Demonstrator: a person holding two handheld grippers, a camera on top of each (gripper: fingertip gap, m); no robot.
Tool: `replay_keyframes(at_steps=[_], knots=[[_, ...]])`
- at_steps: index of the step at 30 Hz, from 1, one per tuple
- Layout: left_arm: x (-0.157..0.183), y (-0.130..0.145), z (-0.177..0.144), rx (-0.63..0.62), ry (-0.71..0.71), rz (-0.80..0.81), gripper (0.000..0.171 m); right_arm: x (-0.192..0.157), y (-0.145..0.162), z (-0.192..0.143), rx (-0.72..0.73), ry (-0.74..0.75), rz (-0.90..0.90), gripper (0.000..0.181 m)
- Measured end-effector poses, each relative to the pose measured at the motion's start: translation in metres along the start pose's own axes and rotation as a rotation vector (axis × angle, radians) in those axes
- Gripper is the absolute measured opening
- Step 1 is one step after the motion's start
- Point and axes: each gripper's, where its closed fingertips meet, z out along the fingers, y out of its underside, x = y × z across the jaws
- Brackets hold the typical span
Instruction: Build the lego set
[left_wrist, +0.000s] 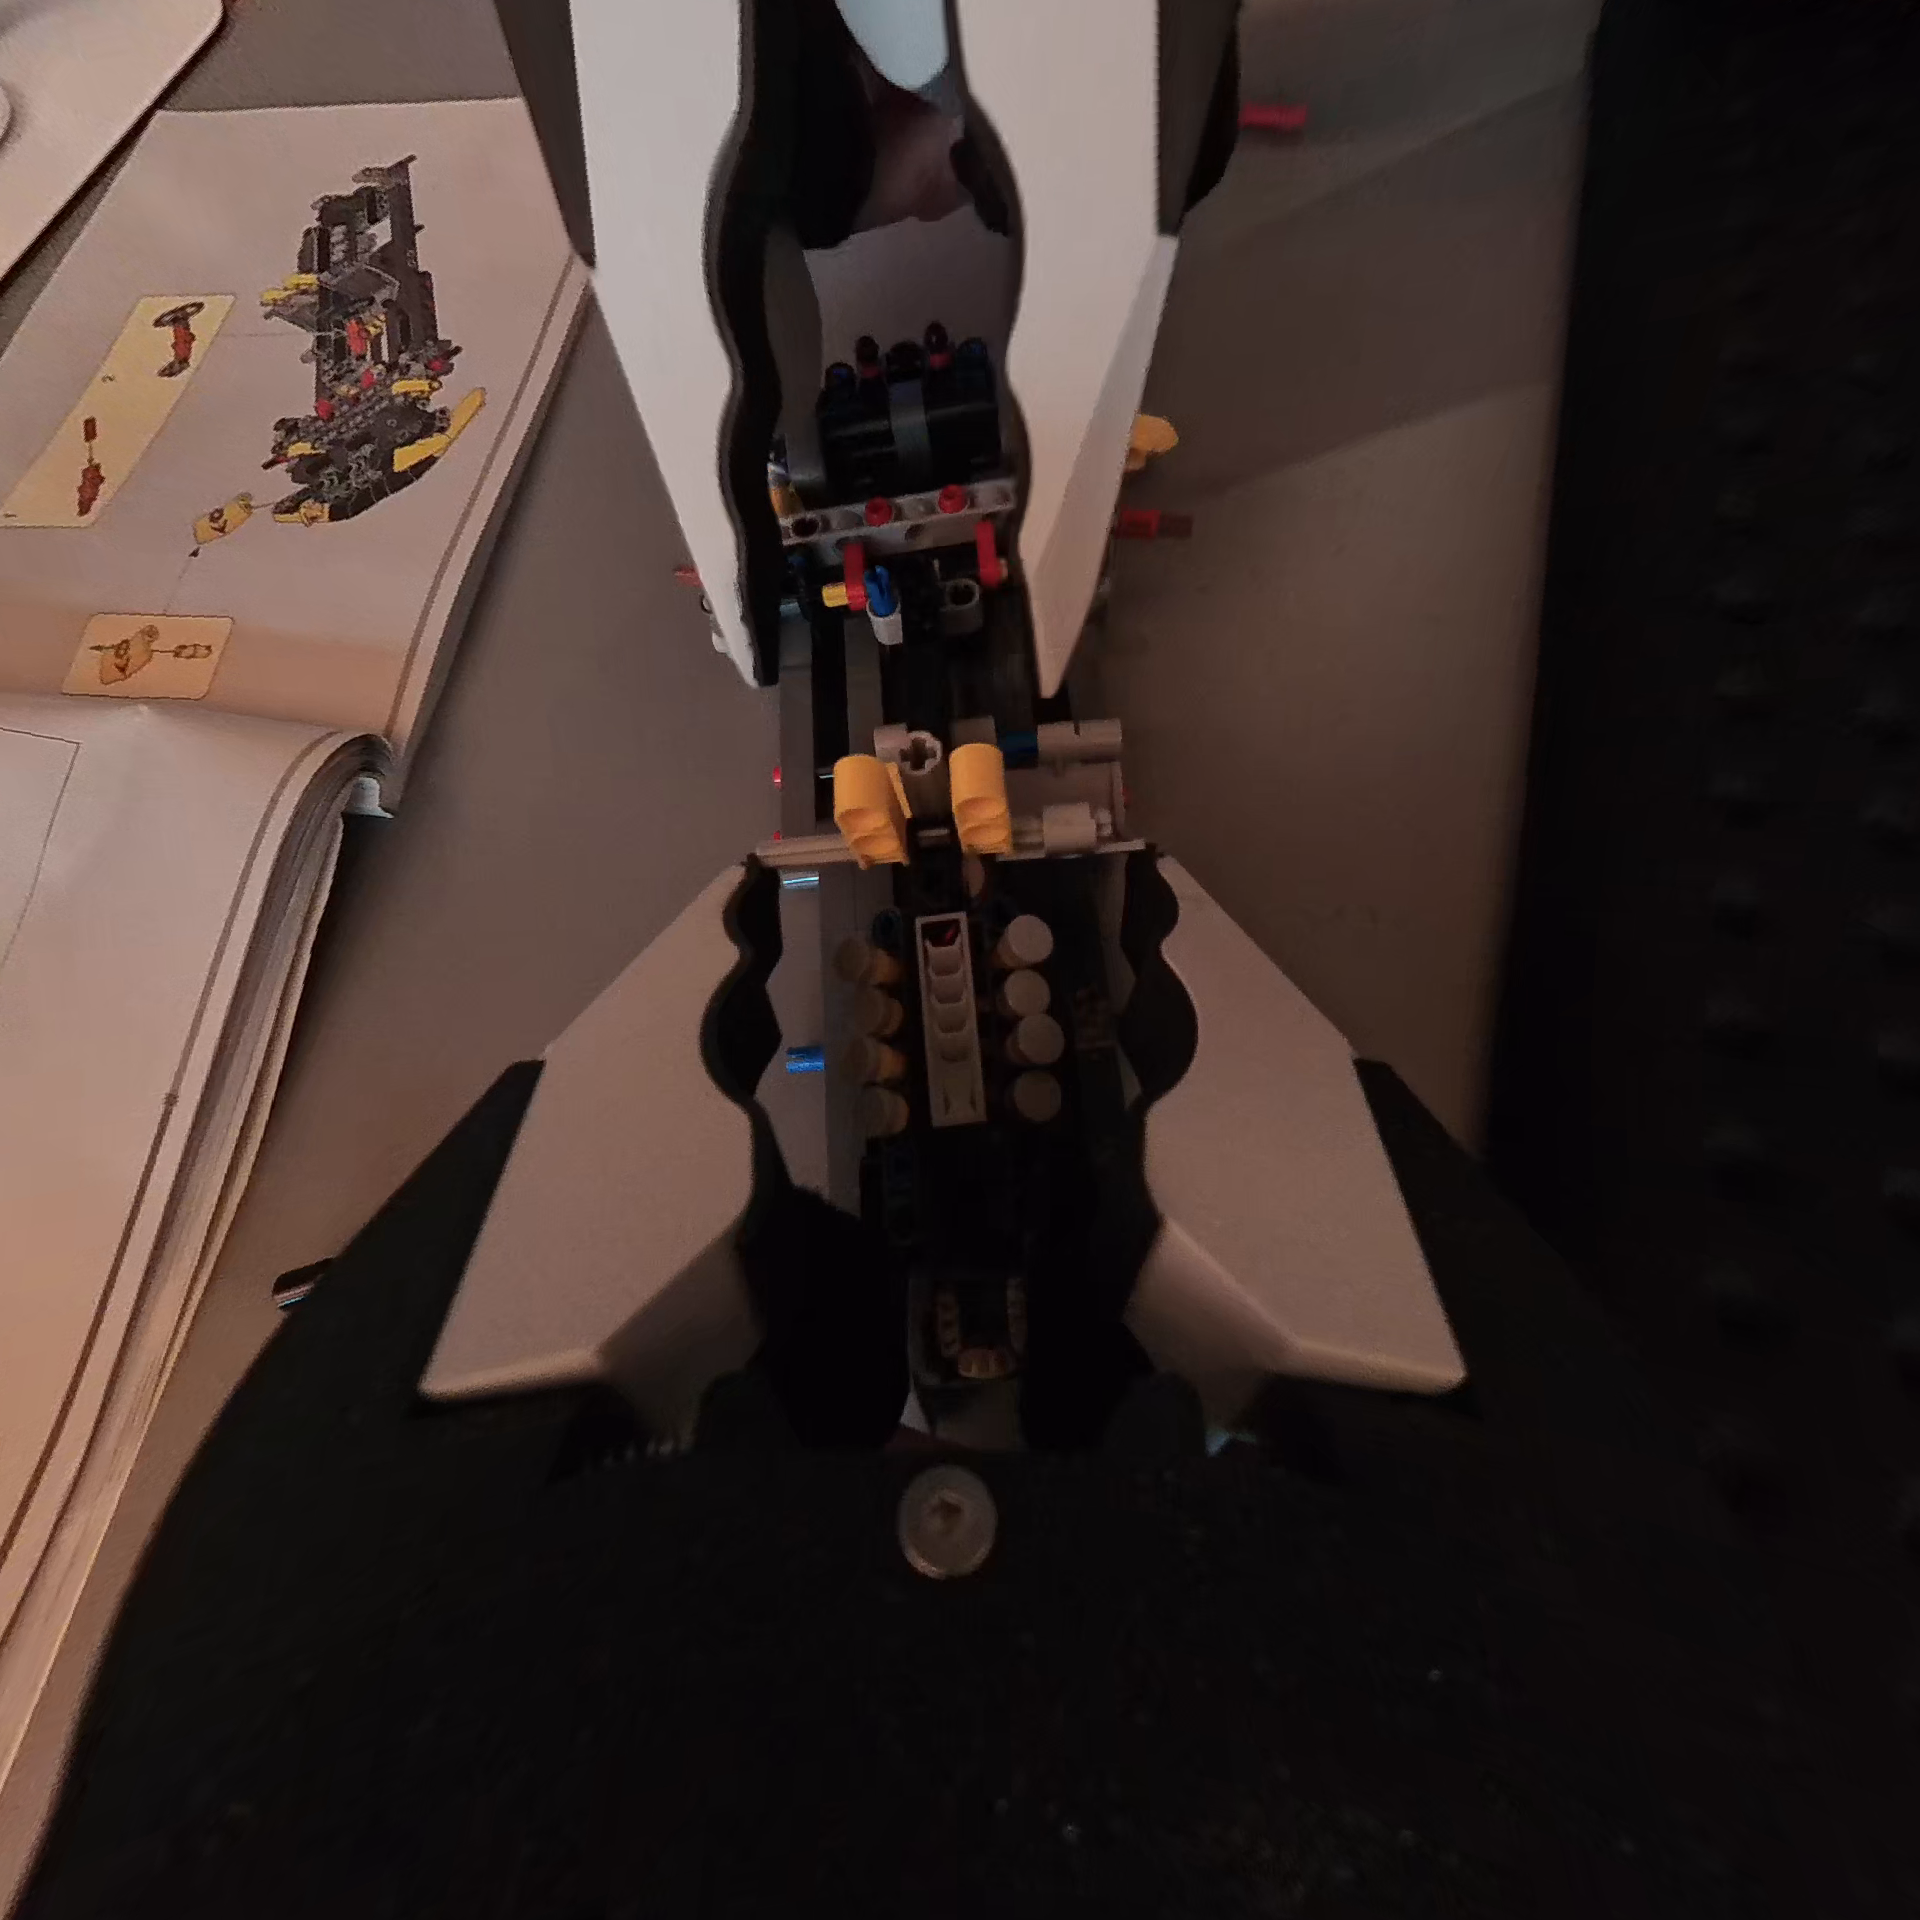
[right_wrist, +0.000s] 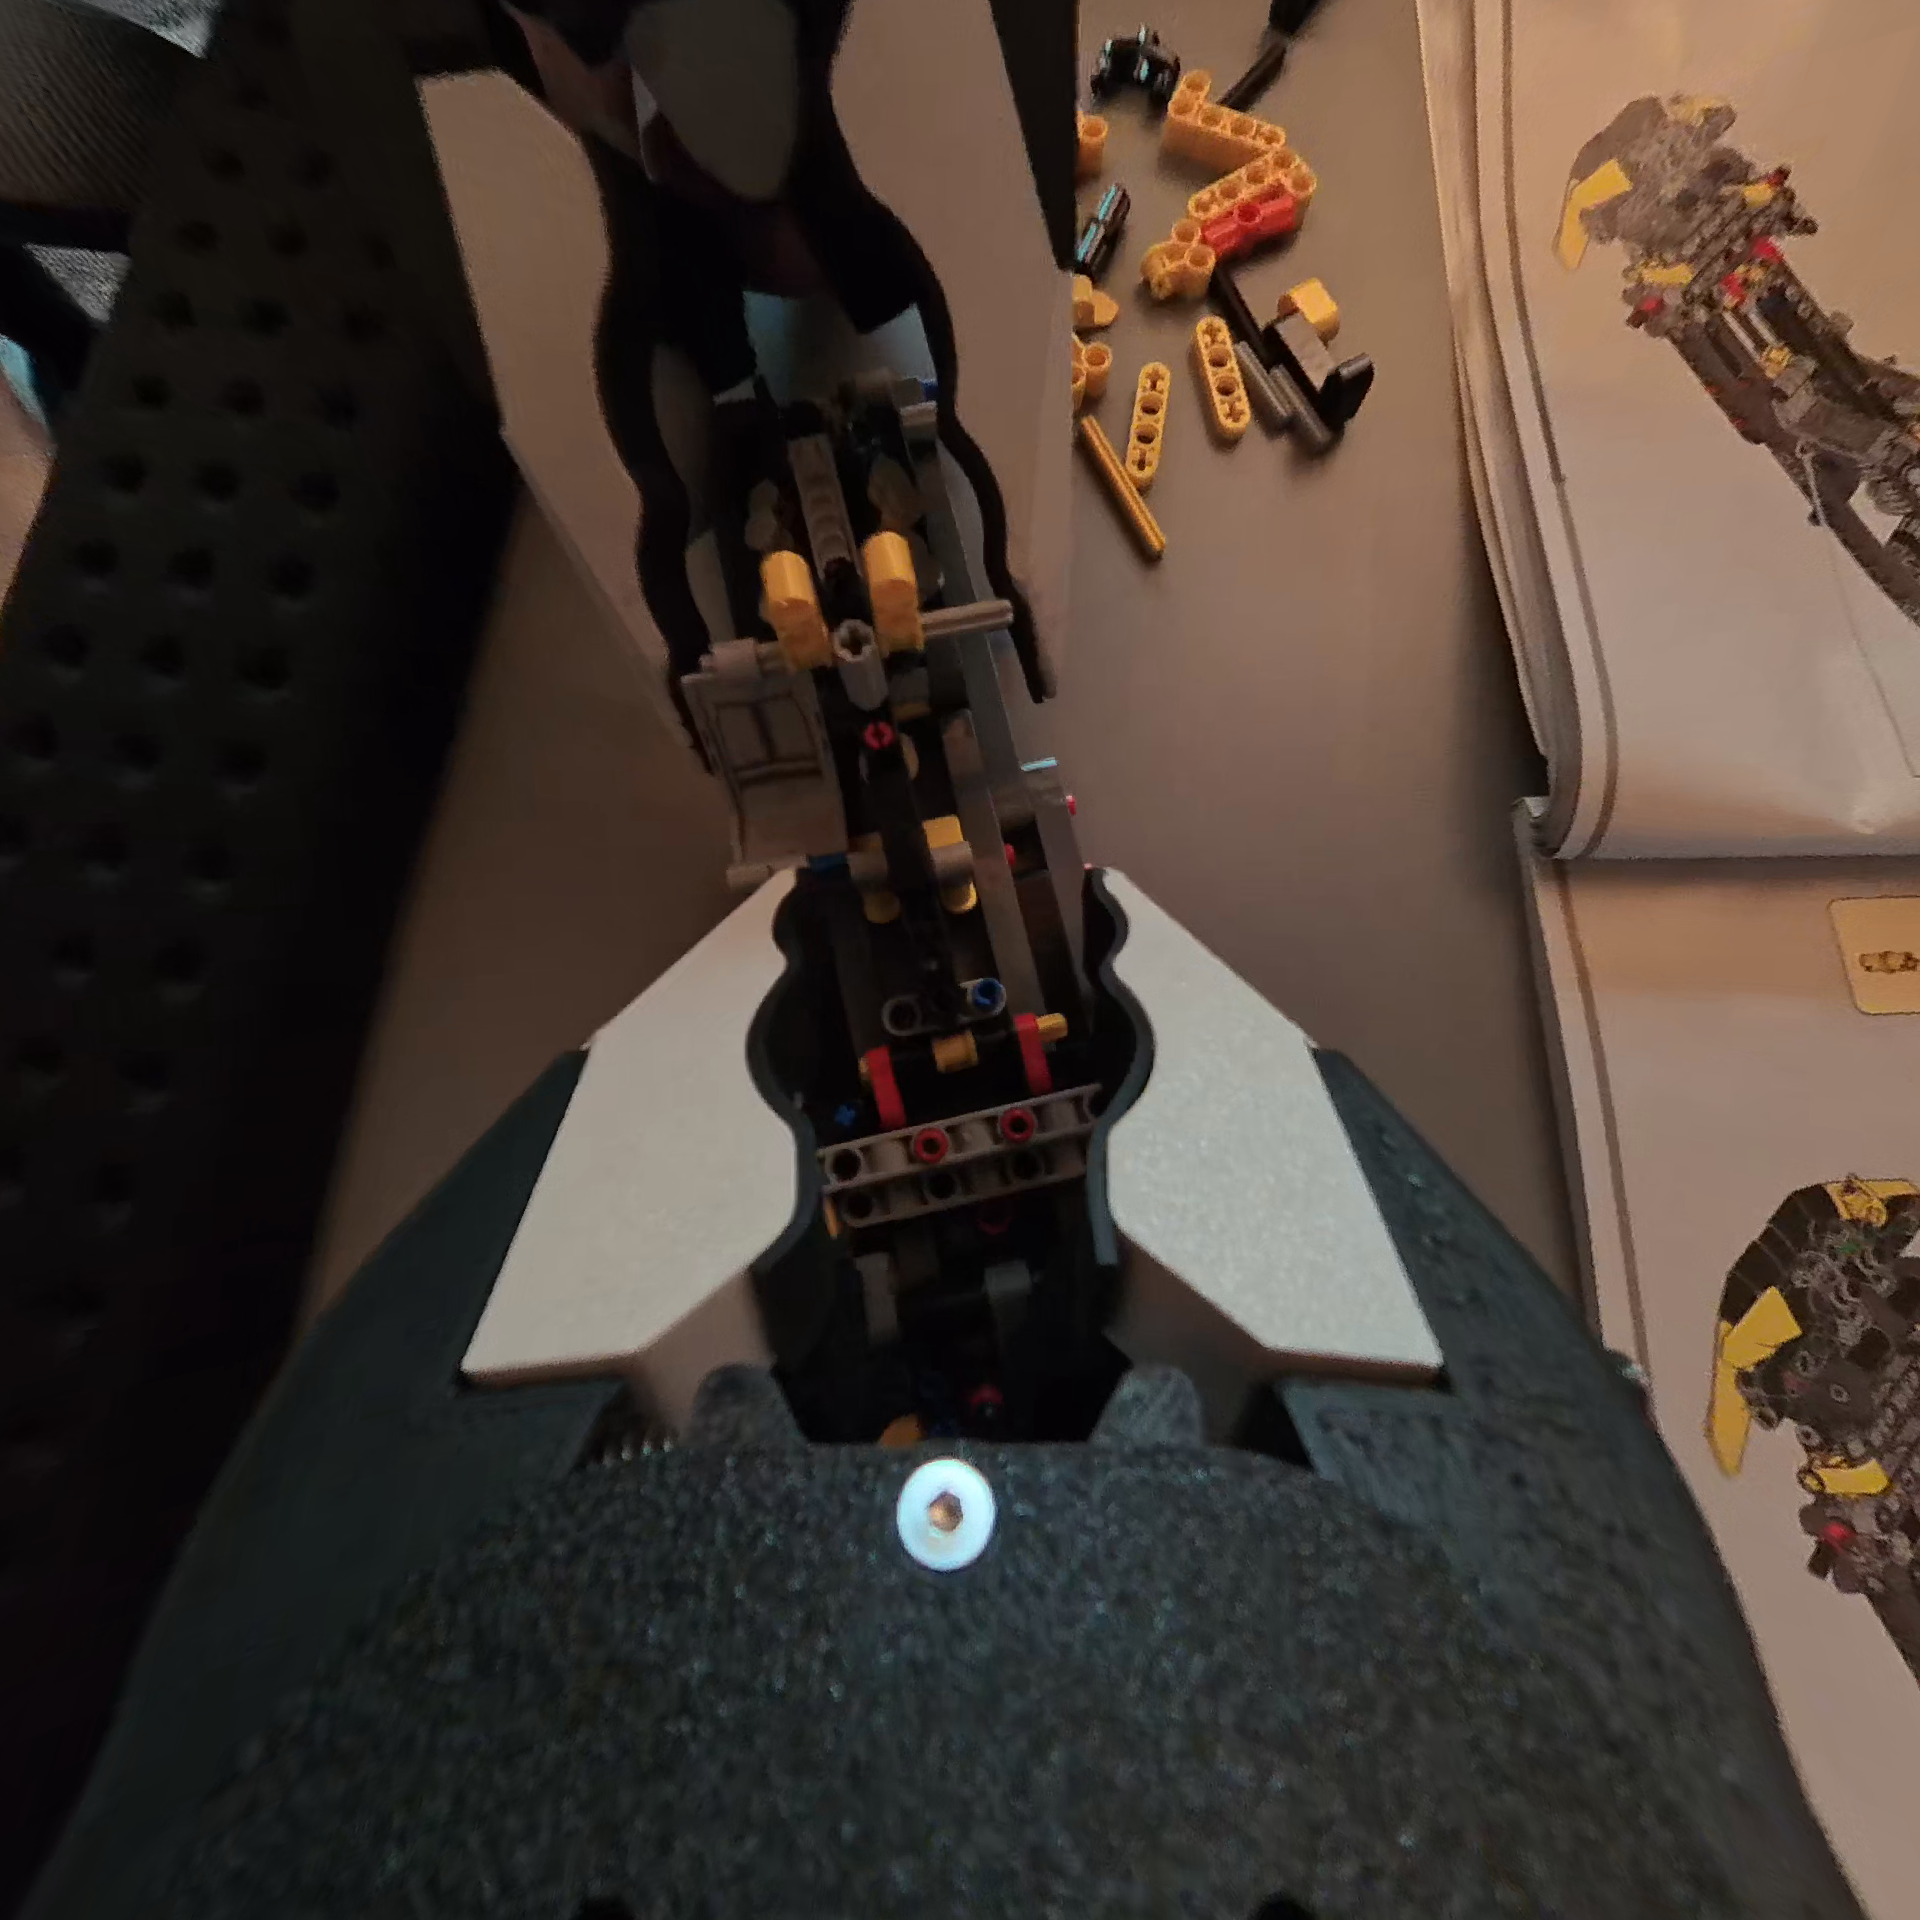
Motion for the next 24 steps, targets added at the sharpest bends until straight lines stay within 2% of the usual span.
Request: replay_keyframes(at_steps=[3, 8, 11, 14, 24], knots=[[0.000, 0.000, 0.000, -0.001, -0.005, 0.001, 0.063, -0.007, -0.008, 0.000, 0.045, -0.025, -0.023, 0.061], [-0.001, -0.001, 0.001, 0.000, -0.015, 0.008, 0.063, -0.012, 0.004, 0.013, -0.049, -0.036, -0.053, 0.071], [-0.001, -0.001, 0.001, -0.001, -0.016, 0.008, 0.063, -0.011, 0.008, 0.017, -0.076, -0.022, -0.083, 0.067], [-0.002, -0.001, 0.002, -0.004, -0.024, 0.006, 0.064, -0.017, 0.006, 0.015, -0.081, -0.049, -0.108, 0.050], [-0.004, -0.001, 0.003, -0.006, -0.044, 0.015, 0.064, -0.018, 0.007, 0.013, -0.069, -0.040, -0.104, 0.049]])
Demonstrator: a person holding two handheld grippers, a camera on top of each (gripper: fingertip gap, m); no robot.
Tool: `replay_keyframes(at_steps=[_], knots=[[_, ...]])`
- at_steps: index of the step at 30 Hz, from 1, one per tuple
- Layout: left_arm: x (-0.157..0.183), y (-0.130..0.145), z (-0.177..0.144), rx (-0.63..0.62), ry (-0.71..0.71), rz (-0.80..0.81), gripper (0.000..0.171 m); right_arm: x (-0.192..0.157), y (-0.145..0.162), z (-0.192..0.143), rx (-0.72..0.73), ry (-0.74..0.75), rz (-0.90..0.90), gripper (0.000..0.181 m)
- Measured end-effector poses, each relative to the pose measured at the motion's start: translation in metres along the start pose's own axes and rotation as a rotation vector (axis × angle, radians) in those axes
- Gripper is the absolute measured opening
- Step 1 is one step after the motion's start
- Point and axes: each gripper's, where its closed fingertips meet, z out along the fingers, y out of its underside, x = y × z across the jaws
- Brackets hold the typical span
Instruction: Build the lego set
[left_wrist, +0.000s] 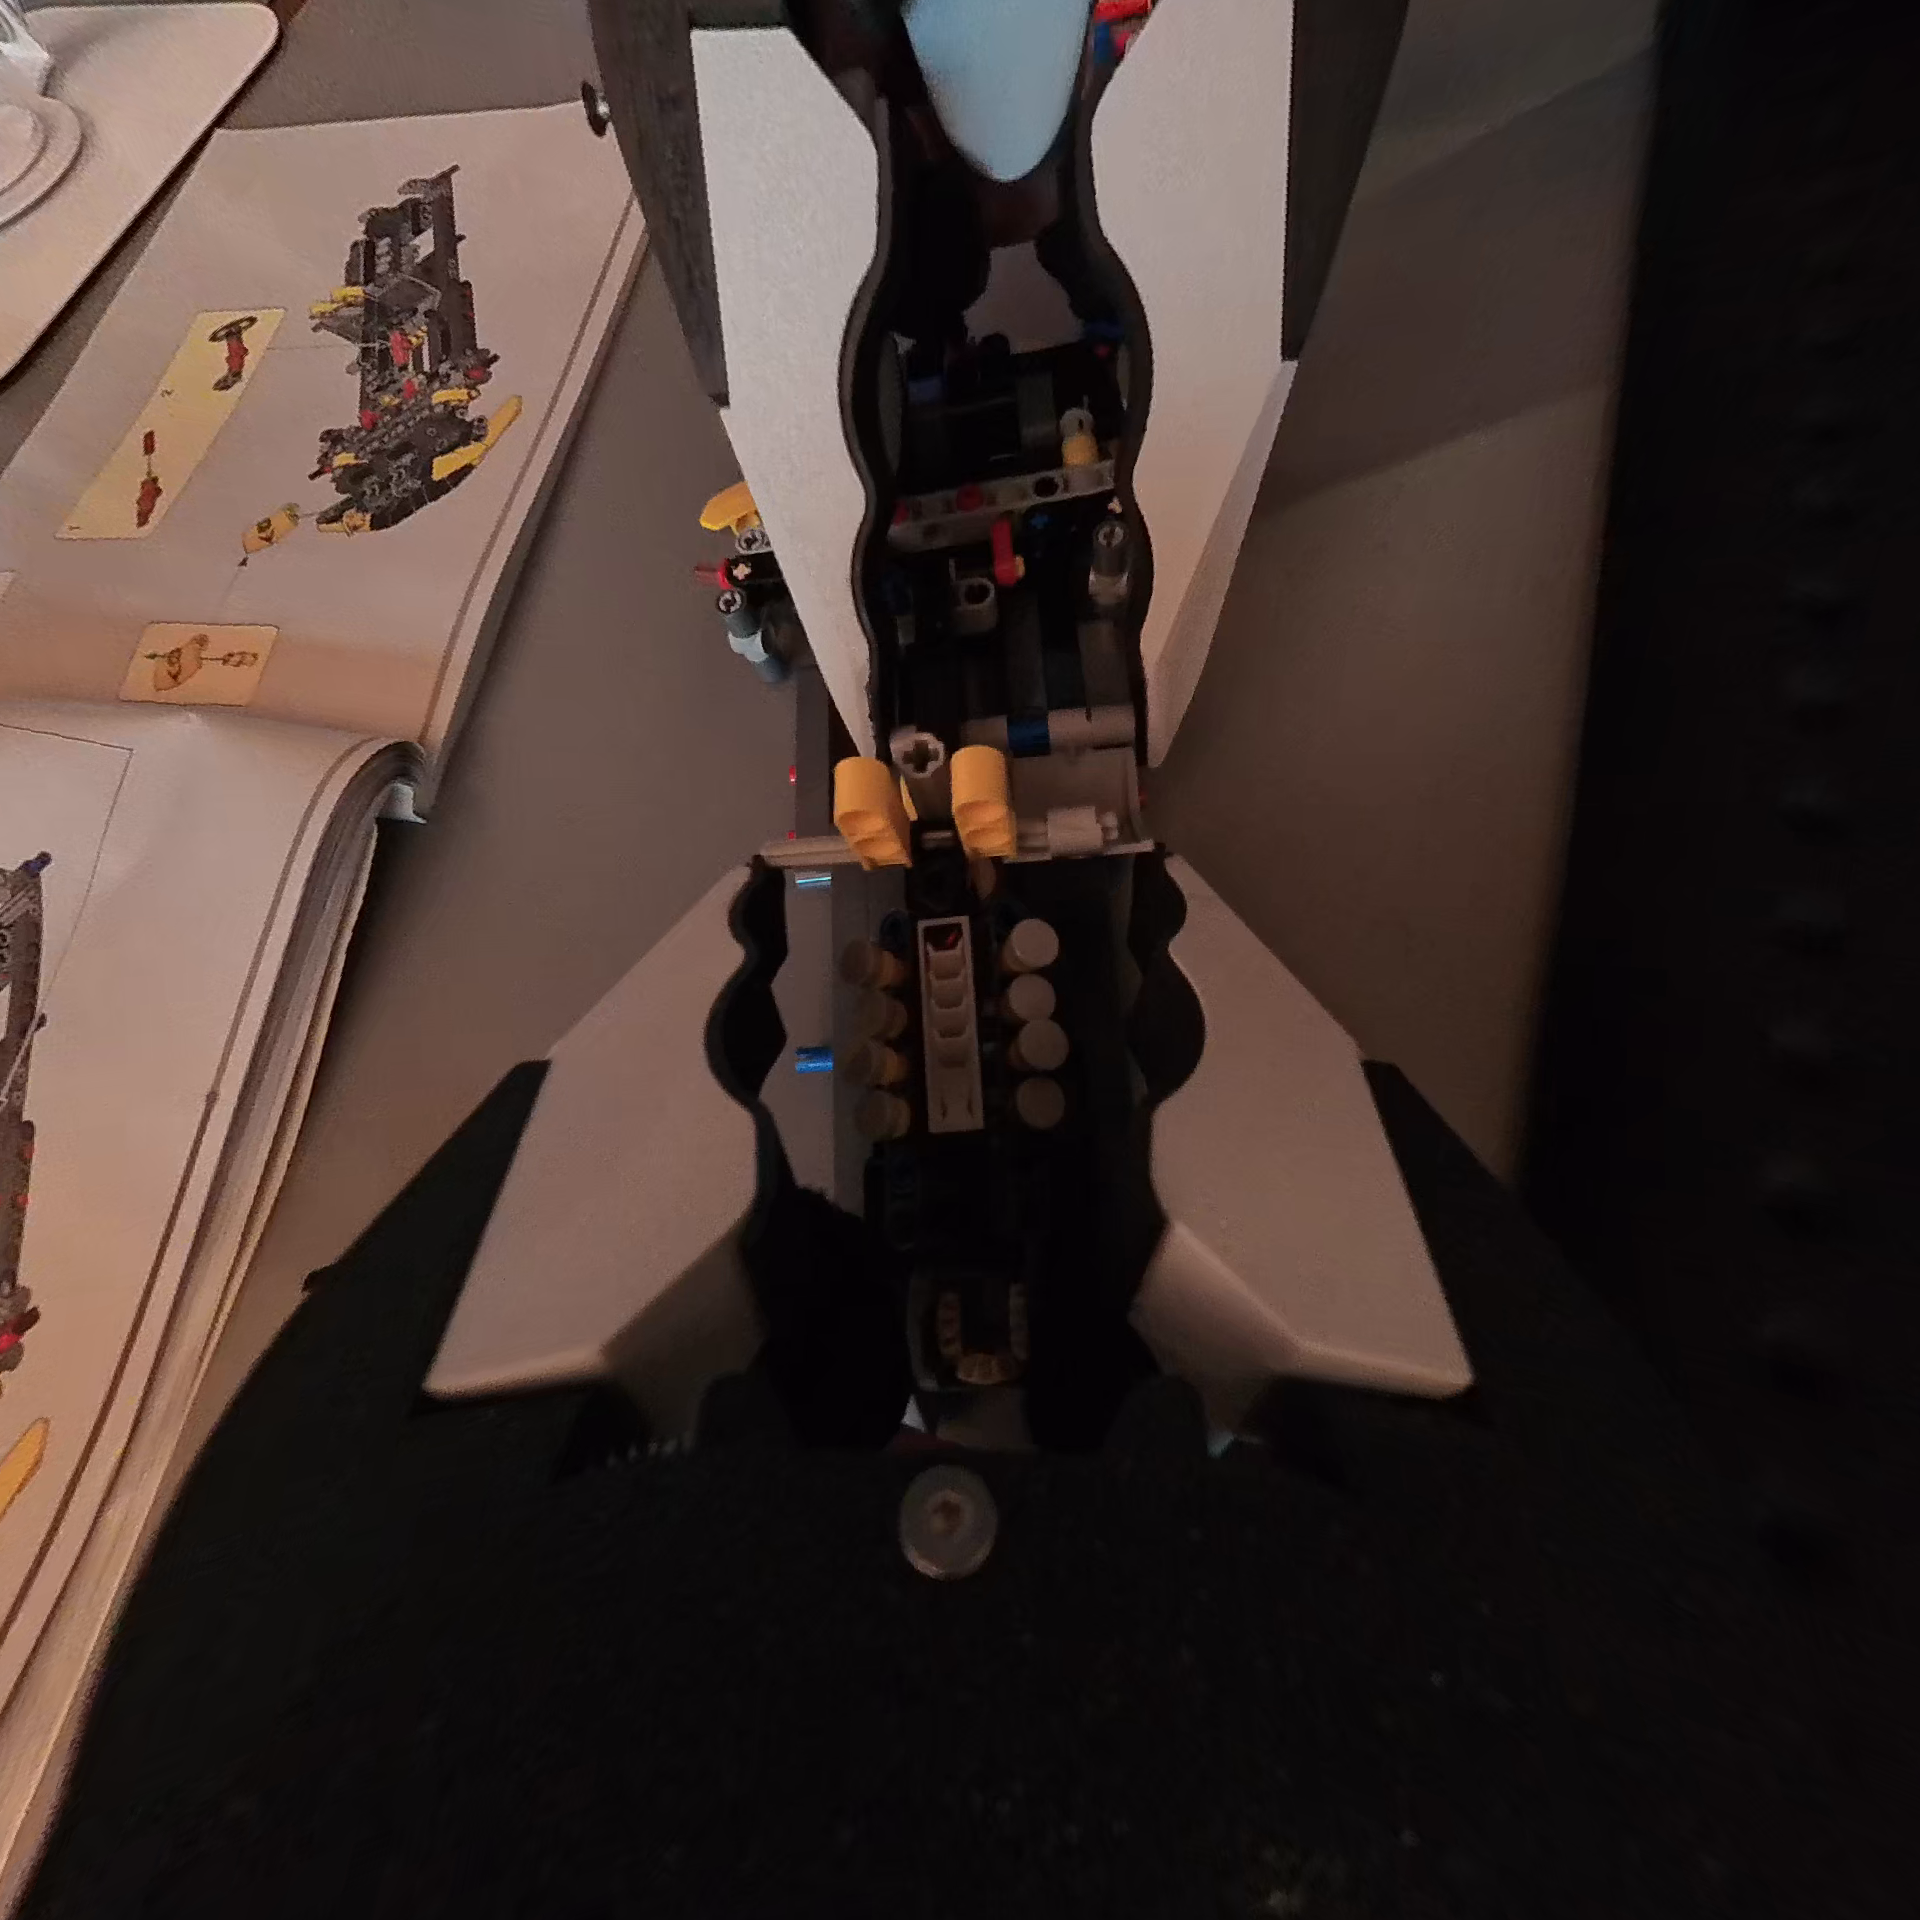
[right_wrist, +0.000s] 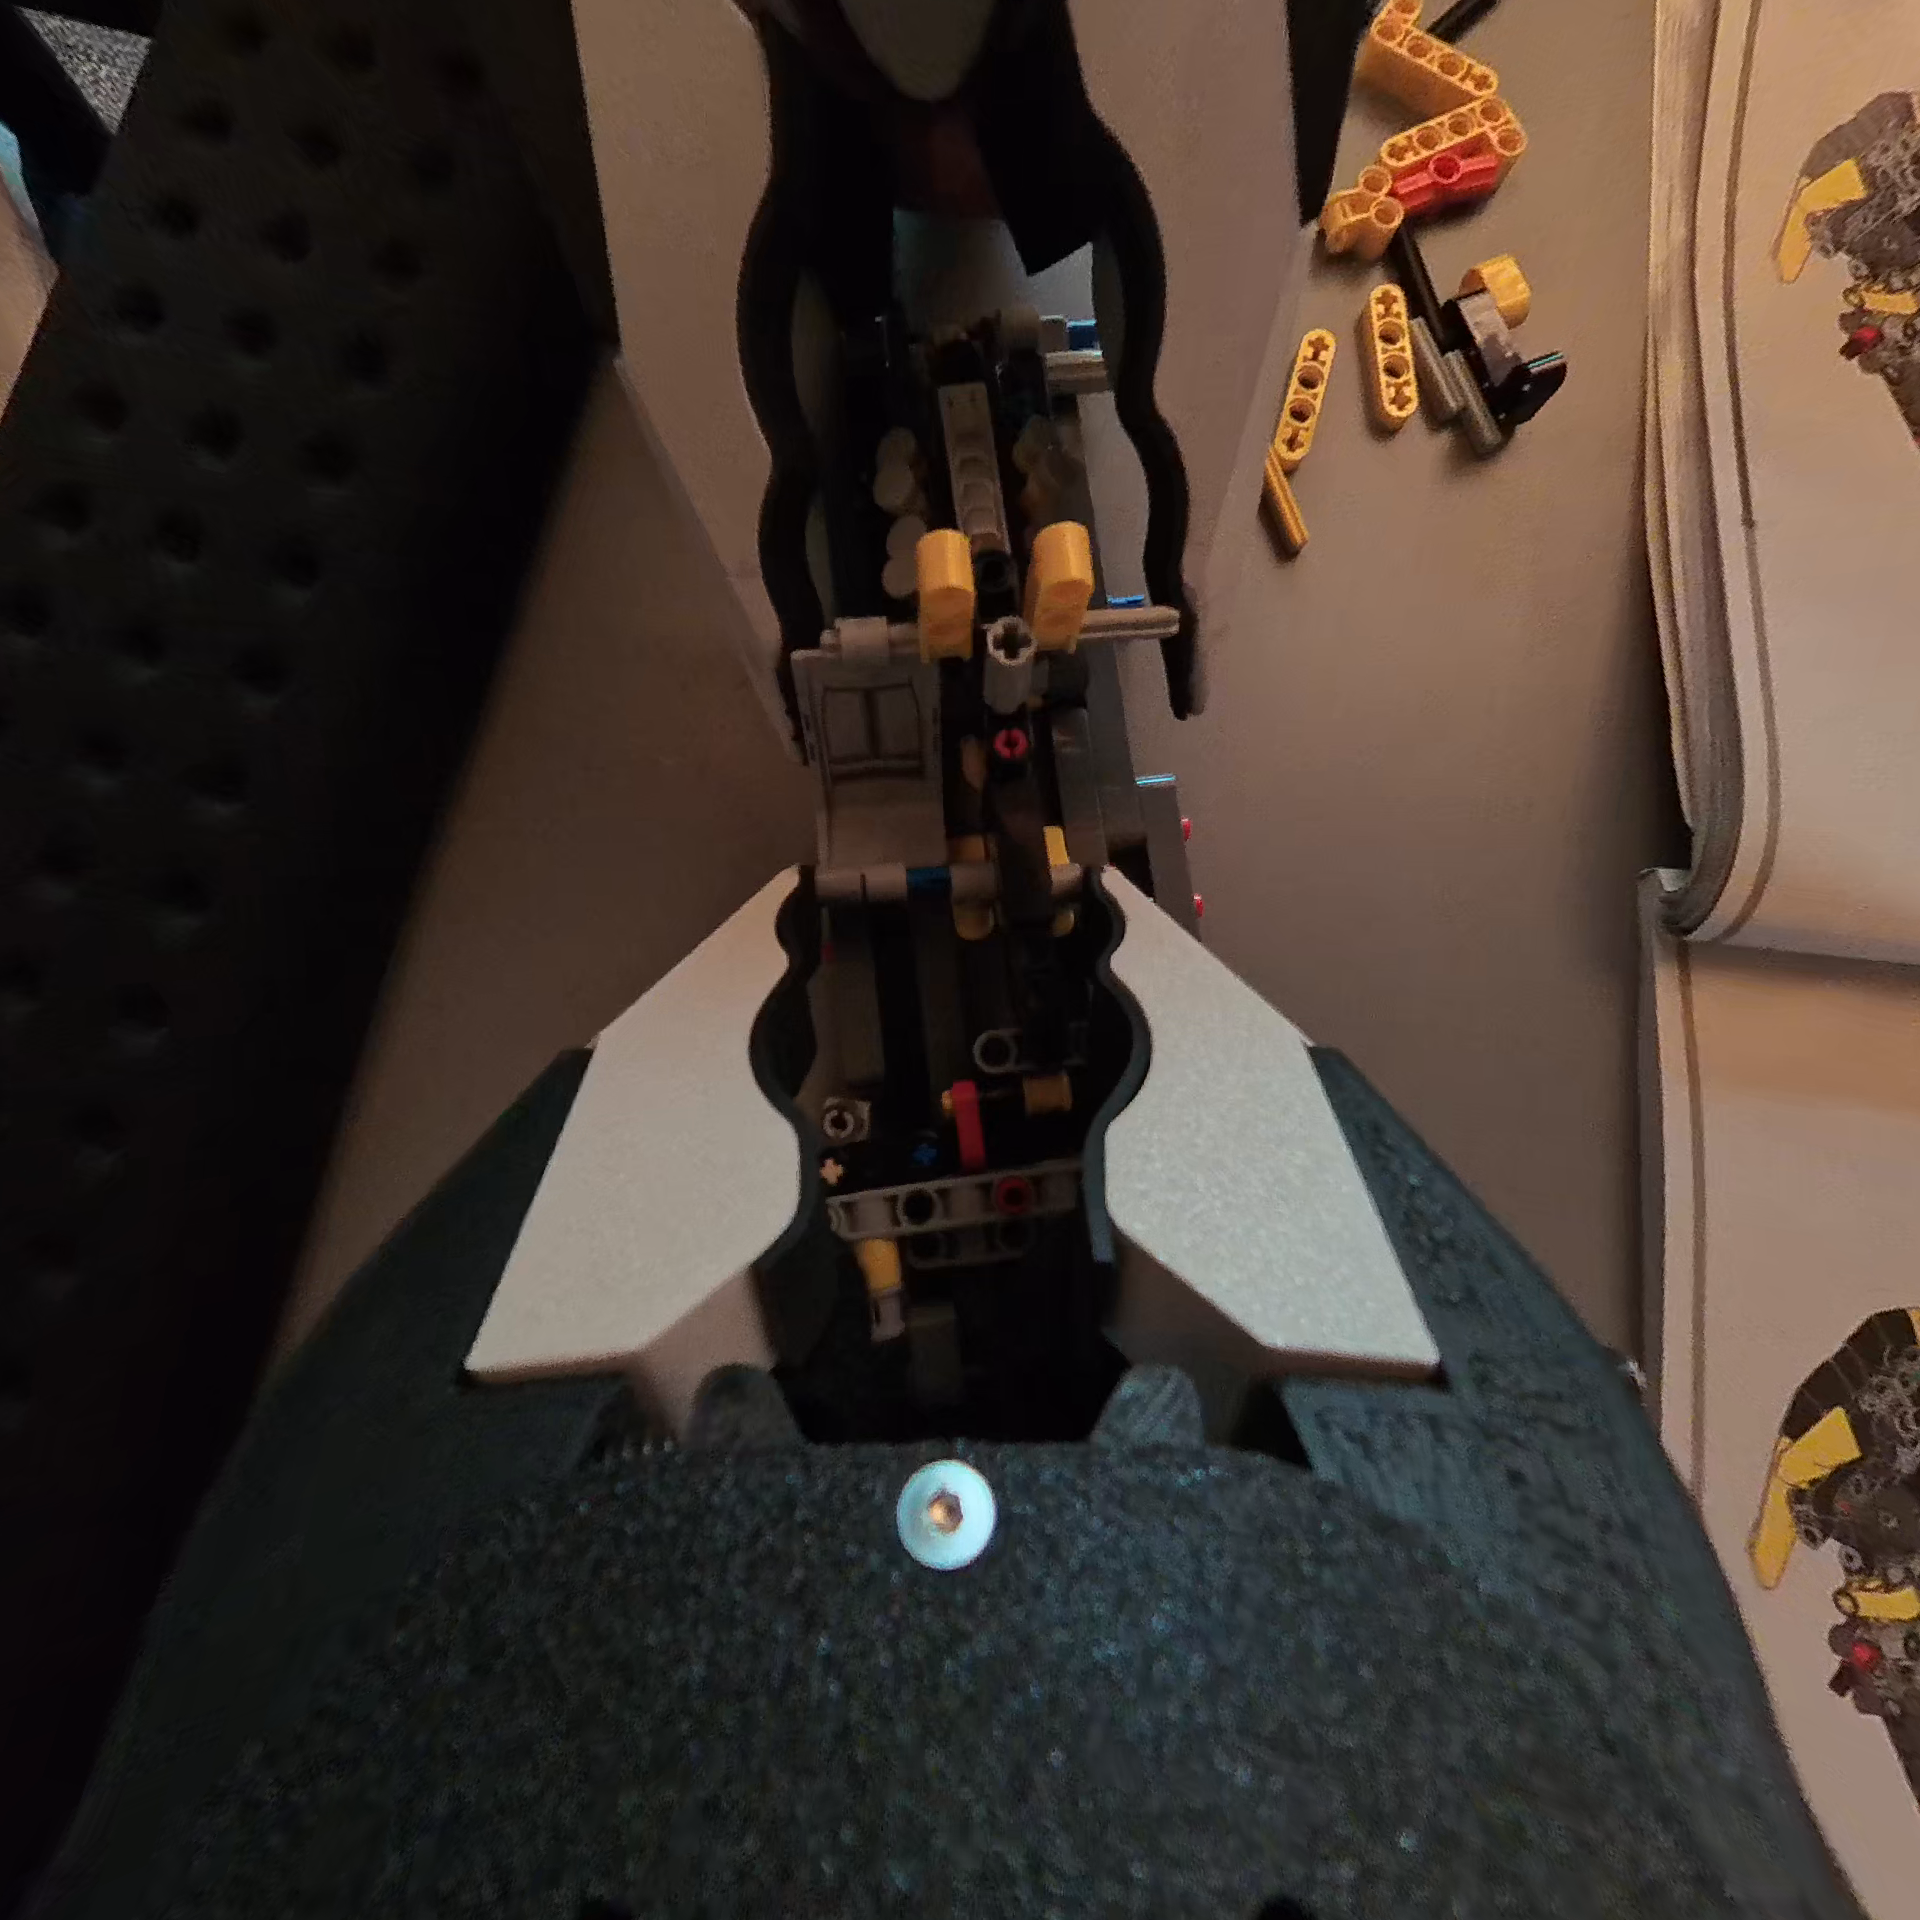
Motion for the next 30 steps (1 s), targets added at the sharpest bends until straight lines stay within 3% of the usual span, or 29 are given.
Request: replay_keyframes(at_steps=[11, 21, 23, 25, 27, 29, 30], knots=[[-0.001, 0.000, 0.002, -0.004, -0.021, 0.010, 0.063, 0.002, 0.003, 0.001, -0.004, 0.038, -0.052, 0.048], [-0.002, 0.000, 0.002, -0.006, -0.009, -0.014, 0.063, 0.002, -0.001, -0.001, 0.030, -0.037, 0.030, 0.048], [-0.002, 0.000, 0.002, -0.008, -0.011, -0.010, 0.062, 0.006, -0.001, -0.003, 0.027, -0.001, 0.101, 0.056], [-0.002, 0.000, 0.002, -0.007, -0.016, -0.004, 0.062, 0.006, -0.004, -0.012, 0.043, 0.028, 0.178, 0.076], [-0.002, 0.000, 0.002, -0.008, -0.017, -0.007, 0.062, 0.008, -0.010, -0.026, 0.079, 0.122, 0.220, 0.056], [-0.003, 0.000, 0.002, -0.008, -0.022, -0.008, 0.062, -0.006, -0.024, -0.033, 0.175, 0.124, 0.273, 0.033], [-0.003, 0.000, 0.003, -0.008, -0.023, -0.009, 0.062, -0.011, -0.026, -0.032, 0.198, 0.131, 0.306, 0.034]])
